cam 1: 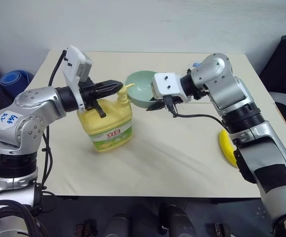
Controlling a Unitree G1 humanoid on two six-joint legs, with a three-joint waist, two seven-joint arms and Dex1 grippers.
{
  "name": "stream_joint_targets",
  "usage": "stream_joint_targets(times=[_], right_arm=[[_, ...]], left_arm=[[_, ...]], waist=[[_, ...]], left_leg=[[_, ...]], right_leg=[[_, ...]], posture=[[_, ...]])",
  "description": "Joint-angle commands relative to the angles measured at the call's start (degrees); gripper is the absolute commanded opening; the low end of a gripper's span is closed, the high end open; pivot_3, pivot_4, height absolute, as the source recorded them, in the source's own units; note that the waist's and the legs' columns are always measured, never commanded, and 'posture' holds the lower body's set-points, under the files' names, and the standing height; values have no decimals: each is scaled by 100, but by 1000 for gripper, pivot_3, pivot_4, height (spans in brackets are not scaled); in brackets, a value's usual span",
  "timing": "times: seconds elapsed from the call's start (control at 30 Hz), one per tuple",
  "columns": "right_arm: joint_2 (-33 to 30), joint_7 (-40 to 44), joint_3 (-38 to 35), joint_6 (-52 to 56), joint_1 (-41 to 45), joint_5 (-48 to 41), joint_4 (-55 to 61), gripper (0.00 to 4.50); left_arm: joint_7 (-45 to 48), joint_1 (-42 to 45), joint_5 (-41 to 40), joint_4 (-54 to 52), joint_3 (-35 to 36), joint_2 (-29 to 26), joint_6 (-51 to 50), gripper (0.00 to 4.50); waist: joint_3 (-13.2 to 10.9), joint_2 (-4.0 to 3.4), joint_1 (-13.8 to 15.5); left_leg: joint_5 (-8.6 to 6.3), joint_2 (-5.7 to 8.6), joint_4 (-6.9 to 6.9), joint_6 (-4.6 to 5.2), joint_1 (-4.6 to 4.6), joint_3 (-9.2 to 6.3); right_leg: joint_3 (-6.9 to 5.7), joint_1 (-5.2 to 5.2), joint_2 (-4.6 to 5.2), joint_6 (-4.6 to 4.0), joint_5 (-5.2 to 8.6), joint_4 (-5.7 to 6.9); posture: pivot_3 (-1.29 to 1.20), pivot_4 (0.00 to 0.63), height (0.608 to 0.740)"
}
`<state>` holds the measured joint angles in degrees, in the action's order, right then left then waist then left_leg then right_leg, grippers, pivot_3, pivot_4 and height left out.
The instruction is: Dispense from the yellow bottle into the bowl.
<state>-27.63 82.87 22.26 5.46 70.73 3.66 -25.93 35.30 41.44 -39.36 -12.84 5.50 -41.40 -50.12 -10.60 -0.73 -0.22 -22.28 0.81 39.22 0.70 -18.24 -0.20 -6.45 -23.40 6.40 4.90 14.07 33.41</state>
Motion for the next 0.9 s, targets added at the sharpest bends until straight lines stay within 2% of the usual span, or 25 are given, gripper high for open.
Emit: stream_joint_targets(times=[0.03,0.37,0.8,0.9], right_arm=[[70,3,-83,-8,151,-75,266,0],[105,6,-102,29,125,-116,363,0],[147,14,-93,133,16,-170,546,0],[162,-13,-115,161,-26,-198,575,0]], left_arm=[[58,-321,215,196,-497,30,-402,31],[275,-515,364,218,-724,-300,-562,31],[291,-626,538,399,-955,-236,-618,31],[164,-627,412,370,-608,-69,-479,31]], waist=[[0,0,-1],[3,-1,-9],[42,-12,-20],[49,-16,-19]], left_leg=[[0,0,0,0,0,0],[1,0,0,-1,3,1],[0,0,-1,-3,11,5],[0,0,-1,-3,12,5]], right_leg=[[0,0,0,0,0,0],[2,0,1,-1,0,3],[10,1,1,-2,1,9],[11,1,1,-3,2,11]], posture=[[0,150,740],[0,150,740],[0,150,740],[0,150,740]])
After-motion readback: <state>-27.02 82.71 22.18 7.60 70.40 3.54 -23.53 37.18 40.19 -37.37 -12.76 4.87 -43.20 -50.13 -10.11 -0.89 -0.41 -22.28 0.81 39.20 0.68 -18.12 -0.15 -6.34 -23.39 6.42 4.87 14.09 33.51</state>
